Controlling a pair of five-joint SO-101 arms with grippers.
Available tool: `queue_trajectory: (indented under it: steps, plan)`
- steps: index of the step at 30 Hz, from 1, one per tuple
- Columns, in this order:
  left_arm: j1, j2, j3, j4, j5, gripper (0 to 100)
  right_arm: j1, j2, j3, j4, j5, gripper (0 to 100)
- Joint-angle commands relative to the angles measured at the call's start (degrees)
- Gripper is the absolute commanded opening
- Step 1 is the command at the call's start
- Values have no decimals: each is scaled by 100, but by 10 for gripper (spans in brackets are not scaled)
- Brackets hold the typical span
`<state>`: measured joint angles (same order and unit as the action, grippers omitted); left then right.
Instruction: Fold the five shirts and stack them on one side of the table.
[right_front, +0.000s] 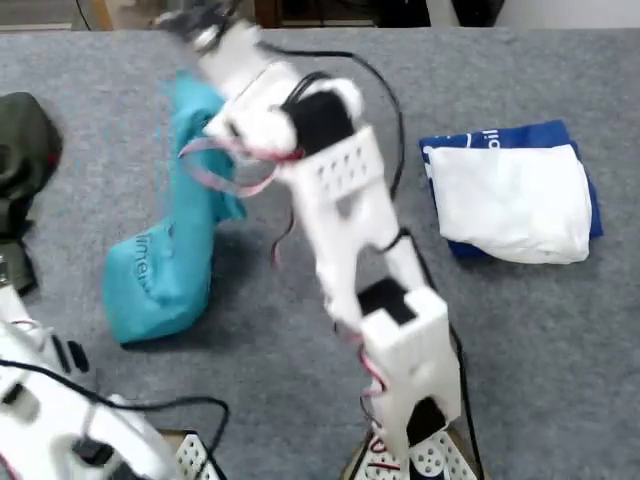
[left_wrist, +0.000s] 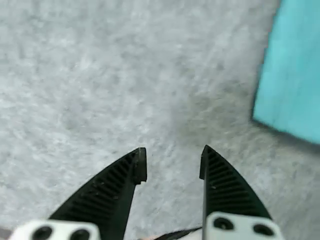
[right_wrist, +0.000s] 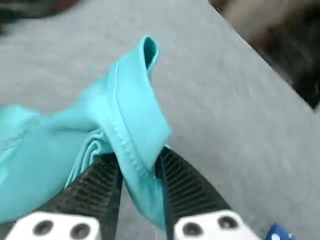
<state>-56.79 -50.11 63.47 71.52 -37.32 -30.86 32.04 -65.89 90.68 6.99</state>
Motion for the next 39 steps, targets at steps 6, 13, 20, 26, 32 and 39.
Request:
queue_trajectory:
  steps: [6, 13, 20, 26, 32, 39]
  plan:
    - [1749, -1420, 413, -26, 1477, 190, 1807, 1754, -4, -1978, -1468, 2]
    - [2857, -585, -44, -378, 2259, 190, 1930, 2712, -4, -2347, -1521, 2]
    - [3833, 1200, -1336, -422, 2391, 190, 1947, 3389, -4, -2611, -1495, 2]
    - [5125, 2413, -1670, -431, 2532, 190, 1965, 3547, -215, -2549, -1495, 2]
    - [5547, 2835, -1512, -1424, 3191, 190, 1965, 3662, -488, -2242, -1512, 2]
    - [5538, 3670, -1363, -2760, 3499, 186, 2044, 3705, -567, -2233, -1521, 2]
